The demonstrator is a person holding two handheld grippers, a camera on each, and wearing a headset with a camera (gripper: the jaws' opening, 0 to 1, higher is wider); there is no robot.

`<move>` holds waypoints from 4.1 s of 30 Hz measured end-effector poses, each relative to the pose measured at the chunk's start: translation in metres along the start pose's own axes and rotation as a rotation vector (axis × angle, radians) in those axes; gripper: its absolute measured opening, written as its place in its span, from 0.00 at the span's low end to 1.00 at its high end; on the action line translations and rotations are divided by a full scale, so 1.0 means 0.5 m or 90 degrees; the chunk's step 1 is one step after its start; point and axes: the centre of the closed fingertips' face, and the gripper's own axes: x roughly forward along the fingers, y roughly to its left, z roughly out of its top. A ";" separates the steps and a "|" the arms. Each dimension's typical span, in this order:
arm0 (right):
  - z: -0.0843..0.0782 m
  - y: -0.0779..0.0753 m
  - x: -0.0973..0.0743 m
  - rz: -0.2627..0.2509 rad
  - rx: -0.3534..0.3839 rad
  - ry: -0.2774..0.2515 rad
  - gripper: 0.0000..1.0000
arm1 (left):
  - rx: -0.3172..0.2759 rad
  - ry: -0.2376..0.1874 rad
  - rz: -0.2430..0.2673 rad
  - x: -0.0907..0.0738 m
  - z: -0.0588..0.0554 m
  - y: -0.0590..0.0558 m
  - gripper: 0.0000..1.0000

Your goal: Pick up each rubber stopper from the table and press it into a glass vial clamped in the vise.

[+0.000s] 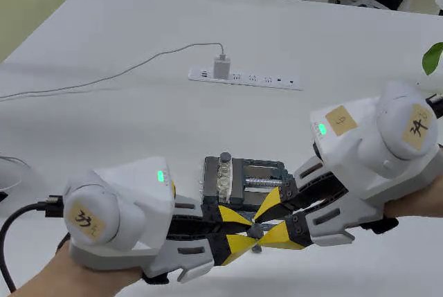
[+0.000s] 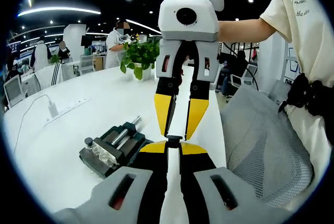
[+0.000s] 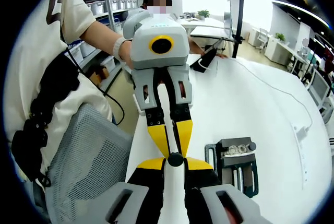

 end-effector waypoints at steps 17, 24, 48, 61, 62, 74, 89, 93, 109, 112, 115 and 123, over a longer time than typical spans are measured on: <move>0.008 -0.005 -0.010 0.001 -0.003 -0.003 0.08 | -0.032 -0.036 -0.004 -0.003 0.012 0.002 0.04; 0.007 -0.003 -0.016 0.014 -0.006 0.008 0.07 | -0.005 -0.030 -0.011 0.002 0.016 -0.001 0.03; 0.001 -0.028 -0.020 0.020 -0.004 0.037 0.06 | -0.003 -0.008 0.034 0.002 -0.017 0.017 0.25; -0.024 -0.089 -0.020 -0.038 -0.001 0.082 0.06 | 0.006 0.037 0.130 -0.034 -0.056 0.074 0.69; -0.024 -0.092 -0.020 -0.038 -0.003 0.083 0.06 | -0.001 0.045 0.139 -0.038 -0.061 0.079 0.71; -0.032 -0.146 -0.007 -0.047 -0.037 0.116 0.06 | 0.007 0.048 0.195 -0.072 -0.083 0.101 0.99; -0.011 -0.206 0.011 -0.039 -0.152 0.168 0.06 | -0.008 0.075 0.211 -0.087 -0.102 0.110 0.99; -0.004 -0.227 0.020 -0.034 -0.195 0.187 0.06 | -0.015 0.075 0.217 -0.090 -0.107 0.109 0.99; 0.001 -0.263 0.064 0.049 -0.347 0.265 0.05 | -0.038 0.081 0.225 -0.099 -0.124 0.100 0.98; -0.002 -0.261 0.072 0.065 -0.364 0.270 0.05 | -0.042 0.081 0.229 -0.101 -0.124 0.101 0.97; -0.007 -0.264 0.086 0.080 -0.379 0.275 0.05 | -0.045 0.079 0.235 -0.103 -0.123 0.103 0.97; -0.017 -0.267 0.107 0.087 -0.372 0.299 0.05 | -0.051 0.077 0.241 -0.109 -0.126 0.103 0.96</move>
